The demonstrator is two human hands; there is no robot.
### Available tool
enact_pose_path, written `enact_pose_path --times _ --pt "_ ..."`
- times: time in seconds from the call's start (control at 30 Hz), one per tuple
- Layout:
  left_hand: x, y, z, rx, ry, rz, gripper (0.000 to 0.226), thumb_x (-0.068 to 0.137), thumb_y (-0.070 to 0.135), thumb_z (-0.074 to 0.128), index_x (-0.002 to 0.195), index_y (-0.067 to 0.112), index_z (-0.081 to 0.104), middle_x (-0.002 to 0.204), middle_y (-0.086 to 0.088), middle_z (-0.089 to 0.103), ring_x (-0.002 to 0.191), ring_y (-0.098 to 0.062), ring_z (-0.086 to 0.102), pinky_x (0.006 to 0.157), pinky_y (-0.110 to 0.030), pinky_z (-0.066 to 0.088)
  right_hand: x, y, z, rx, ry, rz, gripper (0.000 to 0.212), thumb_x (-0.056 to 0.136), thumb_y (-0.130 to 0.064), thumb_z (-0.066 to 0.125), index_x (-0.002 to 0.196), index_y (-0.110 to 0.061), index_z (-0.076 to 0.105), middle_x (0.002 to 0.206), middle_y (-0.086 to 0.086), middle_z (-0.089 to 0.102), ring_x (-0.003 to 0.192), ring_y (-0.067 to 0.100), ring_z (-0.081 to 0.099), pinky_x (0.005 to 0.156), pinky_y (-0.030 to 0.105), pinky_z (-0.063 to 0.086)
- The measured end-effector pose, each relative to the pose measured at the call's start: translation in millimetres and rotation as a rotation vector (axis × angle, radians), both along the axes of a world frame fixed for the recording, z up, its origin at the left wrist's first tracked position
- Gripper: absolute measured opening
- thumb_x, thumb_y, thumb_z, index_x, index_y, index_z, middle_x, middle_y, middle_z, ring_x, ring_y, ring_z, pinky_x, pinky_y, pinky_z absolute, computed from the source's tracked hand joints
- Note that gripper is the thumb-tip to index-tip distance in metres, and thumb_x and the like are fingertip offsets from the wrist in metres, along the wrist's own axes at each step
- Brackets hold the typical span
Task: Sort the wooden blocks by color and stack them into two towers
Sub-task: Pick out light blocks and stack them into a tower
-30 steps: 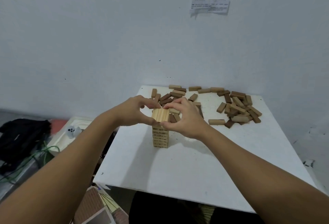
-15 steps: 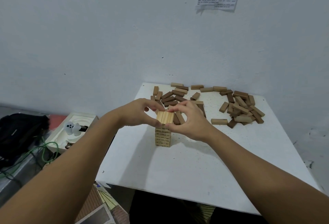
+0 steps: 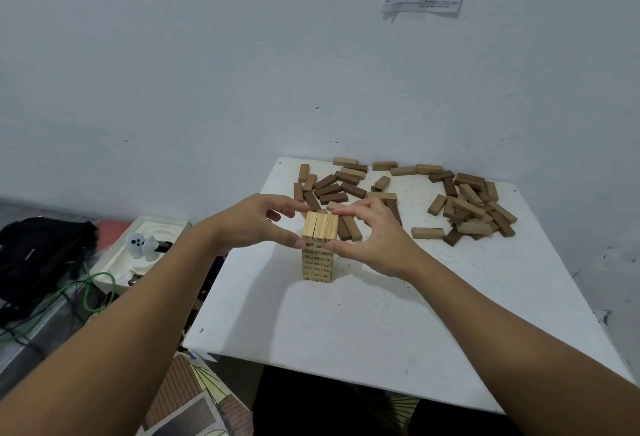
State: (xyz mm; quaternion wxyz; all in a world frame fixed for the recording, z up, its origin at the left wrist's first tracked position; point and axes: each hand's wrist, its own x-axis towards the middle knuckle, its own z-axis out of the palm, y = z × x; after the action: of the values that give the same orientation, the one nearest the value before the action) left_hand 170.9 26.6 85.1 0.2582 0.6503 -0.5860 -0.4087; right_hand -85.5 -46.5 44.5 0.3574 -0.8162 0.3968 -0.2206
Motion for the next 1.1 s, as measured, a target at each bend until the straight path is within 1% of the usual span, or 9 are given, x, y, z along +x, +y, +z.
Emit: enact_pose_path --times 0.13,0.27,0.43,0.57,0.67,0.77,0.83,0.97,1.1 --pt "-2.0 -2.0 -1.6 0.002 0.016 0.007 0.058 0.069 0.035 0.096 0.119 0.053 0.073 0.129 0.01 0.061 0.124 -0.012 0.052 0.109 -0.038 0.046 2.0 0.4 -1.8 0.003 -0.016 -0.023 0.078 0.06 -0.079 0.073 0.131 -0.05 0.06 0.131 -0.018 0.042 0.134 0.011 0.039 0.114 0.05 0.038" --pt "-2.4 -4.0 -1.1 0.001 0.016 0.001 0.055 0.07 0.035 0.095 0.117 0.052 0.073 0.129 0.01 0.061 0.124 -0.013 0.051 0.109 -0.041 0.046 3.1 -0.2 -1.8 0.006 -0.014 -0.029 0.078 0.06 -0.08 0.072 0.131 -0.05 0.06 0.132 -0.017 0.042 0.135 0.012 0.038 0.114 0.051 0.039" --pt "-3.3 -4.9 -1.9 -0.001 0.026 0.009 0.052 0.07 0.032 0.095 0.114 0.051 0.075 0.128 0.008 0.063 0.124 -0.015 0.052 0.108 -0.041 0.047 3.9 0.0 -4.8 0.014 -0.016 -0.024 0.07 0.06 -0.078 0.073 0.125 -0.055 0.058 0.13 -0.019 0.042 0.132 0.011 0.039 0.113 0.051 0.039" --pt "-5.9 -4.5 -1.2 0.004 0.045 0.021 0.053 0.068 0.03 0.096 0.113 0.049 0.075 0.128 0.007 0.063 0.123 -0.015 0.053 0.106 -0.041 0.048 3.7 -0.2 -4.7 0.014 -0.025 -0.014 0.067 0.062 -0.076 0.074 0.124 -0.056 0.058 0.13 -0.019 0.042 0.132 0.009 0.038 0.112 0.05 0.04" --pt "-6.5 -4.6 -1.3 0.011 0.049 0.012 0.059 0.065 0.032 0.097 0.117 0.048 0.074 0.128 0.007 0.062 0.123 -0.015 0.052 0.107 -0.041 0.048 2.9 -0.2 -4.4 0.017 -0.024 -0.013 0.071 0.06 -0.079 0.074 0.125 -0.055 0.057 0.131 -0.02 0.042 0.133 0.009 0.038 0.112 0.05 0.041" --pt "-7.8 -6.1 -2.7 0.01 0.057 0.0 0.062 0.063 0.036 0.097 0.118 0.05 0.073 0.128 0.006 0.062 0.123 -0.016 0.052 0.107 -0.04 0.047 3.0 0.1 -4.3 0.023 -0.026 -0.015 0.079 0.059 -0.08 0.074 0.132 -0.054 0.055 0.133 -0.019 0.041 0.134 0.011 0.038 0.112 0.05 0.041" --pt "-9.2 -7.2 -3.7 0.009 0.065 -0.002 0.058 0.066 0.033 0.096 0.117 0.048 0.074 0.128 0.005 0.062 0.123 -0.016 0.052 0.107 -0.04 0.047 3.6 0.0 -4.0 0.028 -0.027 -0.009 0.078 0.061 -0.078 0.075 0.132 -0.053 0.056 0.133 -0.019 0.041 0.134 0.01 0.038 0.113 0.049 0.04" --pt "-10.4 -8.7 -6.3 0.007 0.076 0.003 0.052 0.067 0.032 0.096 0.113 0.044 0.076 0.128 0.005 0.062 0.125 -0.017 0.052 0.106 -0.041 0.047 3.8 -1.9 -3.5 0.038 -0.025 0.007 0.068 0.07 -0.066 0.082 0.132 -0.049 0.059 0.134 -0.019 0.04 0.135 0.009 0.038 0.113 0.048 0.04" --pt "-10.3 -8.3 -6.5 0.012 0.084 -0.001 0.056 0.067 0.031 0.096 0.115 0.048 0.073 0.129 0.005 0.061 0.123 -0.016 0.052 0.103 -0.037 0.048 4.6 -2.9 -2.6 0.058 -0.031 0.015 0.067 0.071 -0.064 0.084 0.132 -0.047 0.06 0.134 -0.019 0.04 0.134 0.007 0.039 0.112 0.044 0.04"
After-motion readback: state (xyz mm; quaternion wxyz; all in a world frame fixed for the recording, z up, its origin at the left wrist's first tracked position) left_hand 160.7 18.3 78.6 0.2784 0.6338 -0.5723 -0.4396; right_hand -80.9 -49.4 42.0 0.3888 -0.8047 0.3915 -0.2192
